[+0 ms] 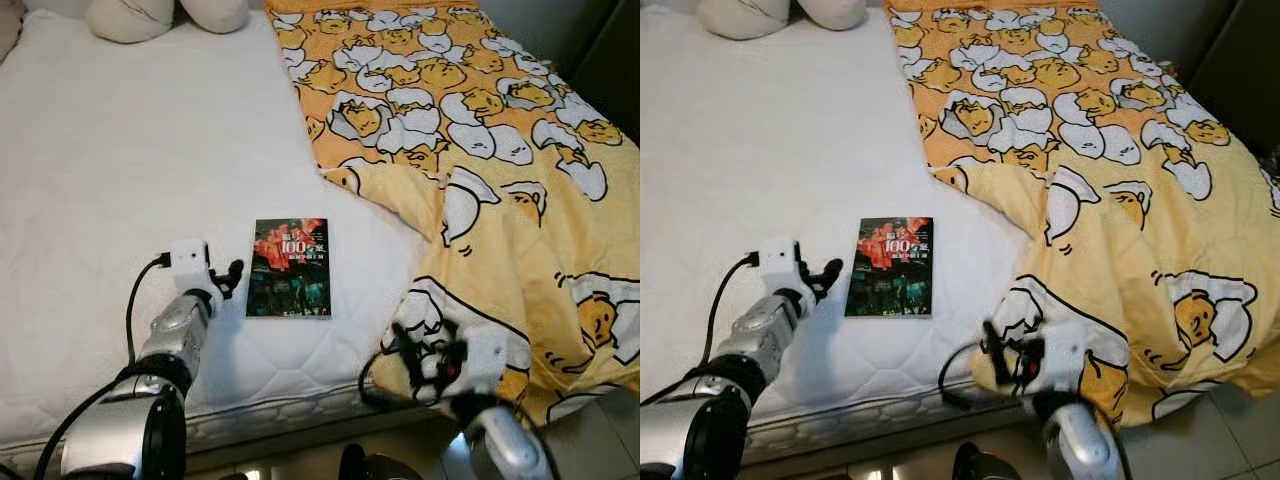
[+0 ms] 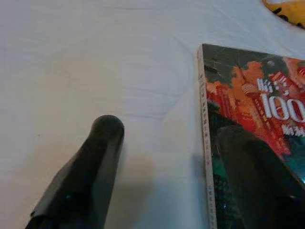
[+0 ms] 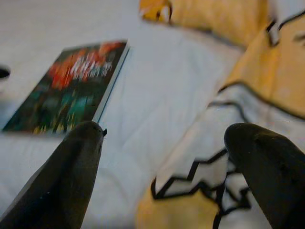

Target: Clean up the room

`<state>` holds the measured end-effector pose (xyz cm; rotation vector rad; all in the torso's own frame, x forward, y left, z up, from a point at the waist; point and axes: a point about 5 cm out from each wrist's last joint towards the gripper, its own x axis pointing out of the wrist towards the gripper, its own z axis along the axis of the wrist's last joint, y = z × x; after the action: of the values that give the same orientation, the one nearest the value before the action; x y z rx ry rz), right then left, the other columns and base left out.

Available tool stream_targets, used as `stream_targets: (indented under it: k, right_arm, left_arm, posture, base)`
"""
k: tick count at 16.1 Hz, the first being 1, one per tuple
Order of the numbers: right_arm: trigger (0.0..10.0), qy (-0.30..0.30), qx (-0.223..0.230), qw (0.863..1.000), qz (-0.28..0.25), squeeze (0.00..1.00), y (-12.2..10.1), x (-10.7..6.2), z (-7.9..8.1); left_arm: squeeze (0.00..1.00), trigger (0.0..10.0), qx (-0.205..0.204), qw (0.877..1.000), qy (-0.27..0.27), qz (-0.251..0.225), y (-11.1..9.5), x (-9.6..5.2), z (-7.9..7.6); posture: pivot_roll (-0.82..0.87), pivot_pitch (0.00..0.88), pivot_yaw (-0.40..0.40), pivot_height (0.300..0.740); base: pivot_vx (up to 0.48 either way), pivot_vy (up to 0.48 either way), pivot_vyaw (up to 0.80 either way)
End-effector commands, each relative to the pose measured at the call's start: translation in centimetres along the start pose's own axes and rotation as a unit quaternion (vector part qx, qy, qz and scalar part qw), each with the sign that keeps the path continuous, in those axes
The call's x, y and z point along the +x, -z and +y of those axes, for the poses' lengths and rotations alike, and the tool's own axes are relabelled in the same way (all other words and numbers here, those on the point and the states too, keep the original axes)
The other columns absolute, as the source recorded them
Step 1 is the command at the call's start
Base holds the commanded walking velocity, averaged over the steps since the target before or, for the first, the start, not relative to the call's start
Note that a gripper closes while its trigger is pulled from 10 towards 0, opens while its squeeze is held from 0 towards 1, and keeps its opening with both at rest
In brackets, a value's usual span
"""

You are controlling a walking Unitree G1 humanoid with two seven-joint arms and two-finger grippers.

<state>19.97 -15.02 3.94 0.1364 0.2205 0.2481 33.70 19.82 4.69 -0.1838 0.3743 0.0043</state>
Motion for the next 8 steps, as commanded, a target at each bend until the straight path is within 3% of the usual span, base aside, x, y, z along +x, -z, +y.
stream_targets:
  k: [1,4,8]
  right_arm:
    - [10.0,-0.007,0.003,1.000,0.004,0.00,0.2,-0.2,0.1]
    - [10.0,-0.033,0.008,0.999,0.008,0.00,0.2,-0.6,1.1]
    - [10.0,-0.048,0.005,0.999,0.001,0.00,-0.1,-1.0,2.1]
  left_arm:
    - [1.00,10.0,-0.013,1.000,0.011,0.010,0.0,0.1,-0.3]
    - [1.00,10.0,-0.022,0.999,0.024,0.028,0.3,0.1,-0.4]
    - [1.00,10.0,0.018,0.998,0.024,0.055,1.4,0.0,-0.7]
  posture:
    - [-0.09,0.127,-0.039,0.740]
    - [-0.11,0.143,-0.023,0.740]
    - [-0.14,0.160,-0.007,0.740]
  base:
    - [0.000,0.000,0.00]
    - [0.000,0.000,0.00]
    - [0.000,0.000,0.00]
